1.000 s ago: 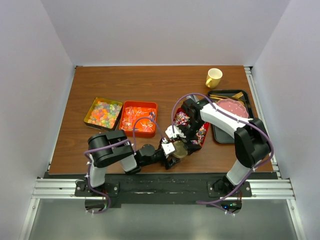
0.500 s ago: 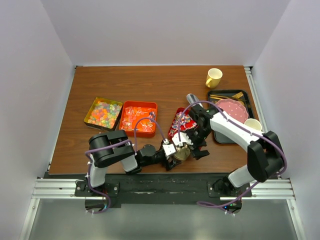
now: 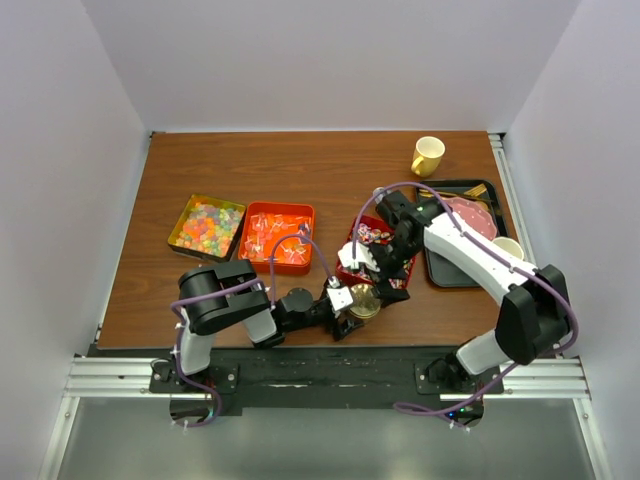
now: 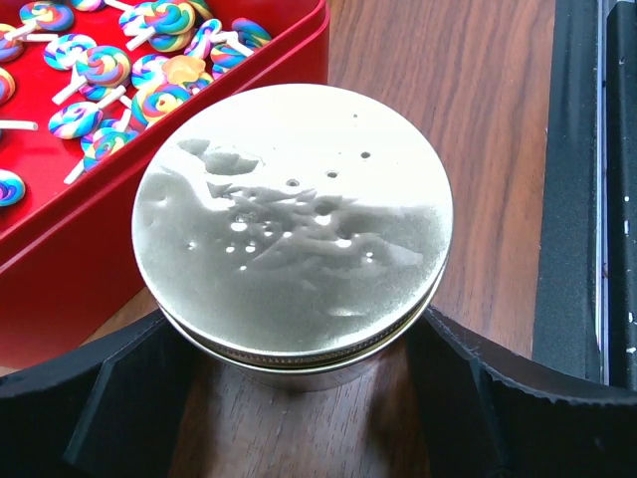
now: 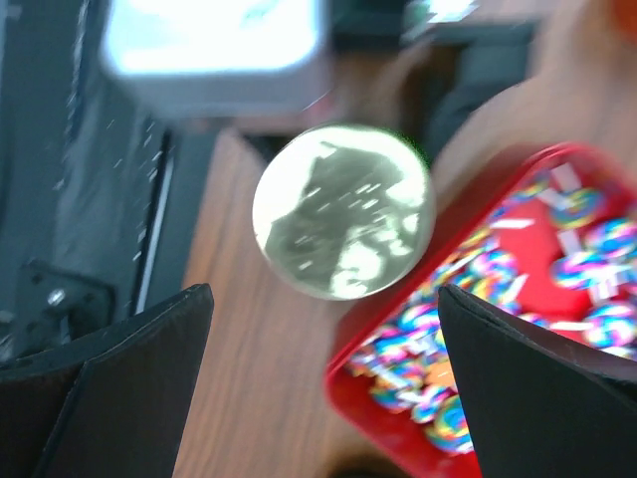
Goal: Pack the candies
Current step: Screw the bottle lid onto the packing bottle.
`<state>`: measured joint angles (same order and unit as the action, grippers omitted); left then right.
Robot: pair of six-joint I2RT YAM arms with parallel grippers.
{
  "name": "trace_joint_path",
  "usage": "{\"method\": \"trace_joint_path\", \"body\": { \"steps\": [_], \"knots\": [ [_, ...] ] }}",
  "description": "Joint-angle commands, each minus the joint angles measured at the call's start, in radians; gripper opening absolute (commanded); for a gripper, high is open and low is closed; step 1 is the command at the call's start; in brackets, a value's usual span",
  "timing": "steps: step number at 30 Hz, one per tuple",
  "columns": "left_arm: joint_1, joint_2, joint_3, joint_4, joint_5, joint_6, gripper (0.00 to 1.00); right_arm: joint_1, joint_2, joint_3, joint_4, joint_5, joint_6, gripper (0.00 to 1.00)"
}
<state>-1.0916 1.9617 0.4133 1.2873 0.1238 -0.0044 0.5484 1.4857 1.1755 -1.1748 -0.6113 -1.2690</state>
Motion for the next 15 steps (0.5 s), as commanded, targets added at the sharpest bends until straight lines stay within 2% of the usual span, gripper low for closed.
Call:
{"method": "trace_joint_path", "body": {
  "steps": [1,7,15],
  "knots": [
    [0.006,0.063,-0.033,-0.295,-0.03,0.05,0.0,0.004,0.068,0.049,0.063,-0.09,0.013,0.99],
    [0.006,0.063,-0.033,-0.292,-0.039,0.049,0.0,0.044,0.179,0.084,0.041,-0.12,-0.024,0.99],
    [0.007,0.062,-0.034,-0.29,-0.052,0.034,0.0,0.058,0.19,0.043,0.006,-0.073,-0.066,0.99]
  ]
}}
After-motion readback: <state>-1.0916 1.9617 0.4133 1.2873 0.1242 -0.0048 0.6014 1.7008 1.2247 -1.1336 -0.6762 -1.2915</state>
